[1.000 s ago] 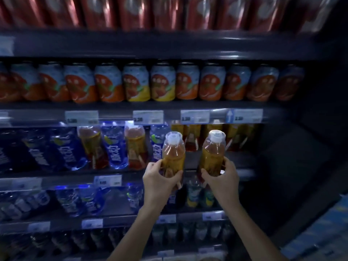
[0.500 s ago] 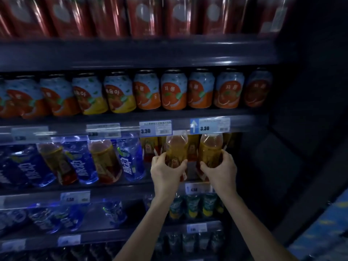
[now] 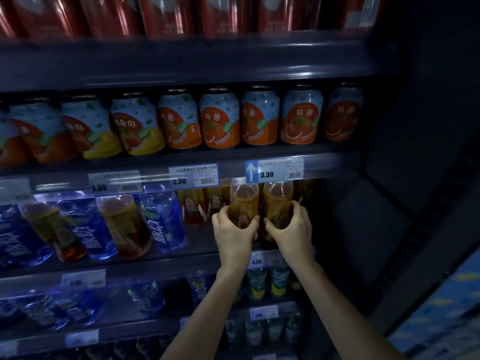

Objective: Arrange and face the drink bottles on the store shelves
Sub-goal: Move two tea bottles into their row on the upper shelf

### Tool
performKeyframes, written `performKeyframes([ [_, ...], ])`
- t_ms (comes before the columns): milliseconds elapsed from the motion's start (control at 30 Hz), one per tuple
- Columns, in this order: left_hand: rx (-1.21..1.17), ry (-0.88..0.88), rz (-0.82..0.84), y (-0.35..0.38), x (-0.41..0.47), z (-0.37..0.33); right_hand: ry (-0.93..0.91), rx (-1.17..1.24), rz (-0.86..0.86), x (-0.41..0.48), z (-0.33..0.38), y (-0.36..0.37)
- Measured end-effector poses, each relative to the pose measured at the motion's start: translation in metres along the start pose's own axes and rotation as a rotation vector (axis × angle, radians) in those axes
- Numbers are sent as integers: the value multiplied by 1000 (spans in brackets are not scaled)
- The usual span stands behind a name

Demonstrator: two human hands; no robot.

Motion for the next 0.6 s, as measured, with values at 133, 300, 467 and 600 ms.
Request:
performKeyframes([
  [133,-3,-26,49,-2,-4,13,-1,-1,-33,-12,-1,-2],
  [300,-25,10,81,-5,-5,21,45,15,-53,-20,-3,2],
  [467,-12,11,71,-1,-8,19,46,3,-66,-20,-4,1],
  [600,-15,24,88,6,-16,13,54,3,-81,-16,-9,-6],
])
Point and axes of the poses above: each hand's wrist, its own x-axis towards the middle knuckle, its own y-axis out of the palm, z = x × y, the point moved 2 cm from there along x, towards the middle knuckle, and after that the axes turned 10 degrees about -z, right-handed, at the moved point
